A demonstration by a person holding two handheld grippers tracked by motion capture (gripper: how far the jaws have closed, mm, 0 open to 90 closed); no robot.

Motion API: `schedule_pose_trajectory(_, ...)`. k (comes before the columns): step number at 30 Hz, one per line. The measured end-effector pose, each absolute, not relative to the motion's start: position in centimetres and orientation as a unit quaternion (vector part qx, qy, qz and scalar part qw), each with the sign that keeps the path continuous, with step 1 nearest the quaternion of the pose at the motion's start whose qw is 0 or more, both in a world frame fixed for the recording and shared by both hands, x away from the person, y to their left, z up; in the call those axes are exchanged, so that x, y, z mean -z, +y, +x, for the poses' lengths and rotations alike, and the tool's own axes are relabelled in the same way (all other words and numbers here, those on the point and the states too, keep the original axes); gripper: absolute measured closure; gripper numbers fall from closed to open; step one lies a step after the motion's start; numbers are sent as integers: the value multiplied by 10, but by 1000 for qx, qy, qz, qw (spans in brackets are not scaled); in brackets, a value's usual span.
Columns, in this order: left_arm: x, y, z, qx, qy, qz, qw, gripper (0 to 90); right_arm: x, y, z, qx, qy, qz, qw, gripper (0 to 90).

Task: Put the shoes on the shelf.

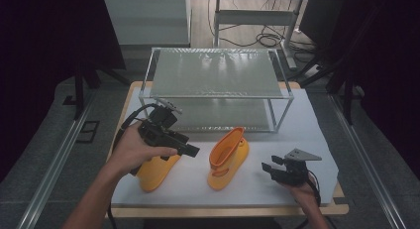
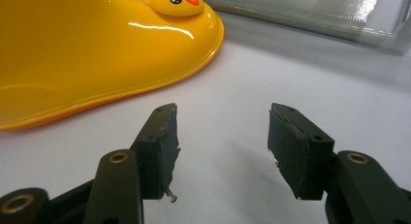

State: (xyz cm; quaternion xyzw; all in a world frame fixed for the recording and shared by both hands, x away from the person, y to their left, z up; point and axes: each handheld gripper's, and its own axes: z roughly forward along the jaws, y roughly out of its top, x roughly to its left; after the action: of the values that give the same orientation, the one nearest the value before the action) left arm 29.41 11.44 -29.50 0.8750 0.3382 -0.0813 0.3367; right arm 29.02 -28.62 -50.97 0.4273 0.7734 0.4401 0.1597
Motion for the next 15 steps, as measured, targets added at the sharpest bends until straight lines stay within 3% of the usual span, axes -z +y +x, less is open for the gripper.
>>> schedule_pose_trajectory(15, 302, 88, 309, 95, 344, 877, 321, 401, 510, -288, 290, -437, 776, 426, 161, 439)
